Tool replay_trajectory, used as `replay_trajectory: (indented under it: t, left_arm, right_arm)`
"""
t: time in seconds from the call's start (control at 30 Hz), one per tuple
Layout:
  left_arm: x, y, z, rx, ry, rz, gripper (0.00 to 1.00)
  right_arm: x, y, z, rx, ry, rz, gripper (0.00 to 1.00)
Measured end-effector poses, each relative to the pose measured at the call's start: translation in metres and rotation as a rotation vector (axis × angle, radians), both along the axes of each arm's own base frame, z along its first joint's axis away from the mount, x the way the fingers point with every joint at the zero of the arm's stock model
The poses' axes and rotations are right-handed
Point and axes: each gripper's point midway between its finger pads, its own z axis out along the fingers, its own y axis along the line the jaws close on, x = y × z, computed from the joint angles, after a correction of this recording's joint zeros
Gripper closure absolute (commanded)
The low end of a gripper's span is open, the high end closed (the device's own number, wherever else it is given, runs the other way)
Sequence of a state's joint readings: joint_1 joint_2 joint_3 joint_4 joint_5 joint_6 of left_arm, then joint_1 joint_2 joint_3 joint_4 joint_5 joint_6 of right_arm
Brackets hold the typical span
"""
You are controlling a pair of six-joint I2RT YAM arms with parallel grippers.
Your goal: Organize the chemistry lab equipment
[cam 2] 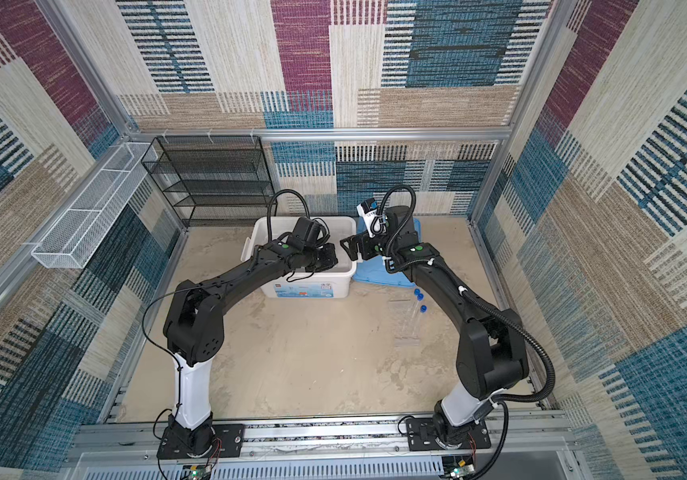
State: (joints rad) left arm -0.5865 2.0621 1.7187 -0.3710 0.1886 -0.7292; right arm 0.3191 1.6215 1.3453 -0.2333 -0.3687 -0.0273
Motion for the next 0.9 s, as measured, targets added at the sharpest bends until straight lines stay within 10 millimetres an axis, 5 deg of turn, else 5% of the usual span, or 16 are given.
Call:
replay_trajectory:
  t: [0.3,0.9]
  left_arm:
    - [0.002,-0.014,-0.026,-0.023,0.046,-0.014,0.93]
    - [0.009,-0.028,-0.042,-0.044,0.069,-0.041,0.65]
  right_arm:
    - [0.007,0.000,-0.005,-0.020,-0.001,-0.005,0.00]
    - [0.024,-0.003,-0.028,-0.071,0.032,-0.039,0.00]
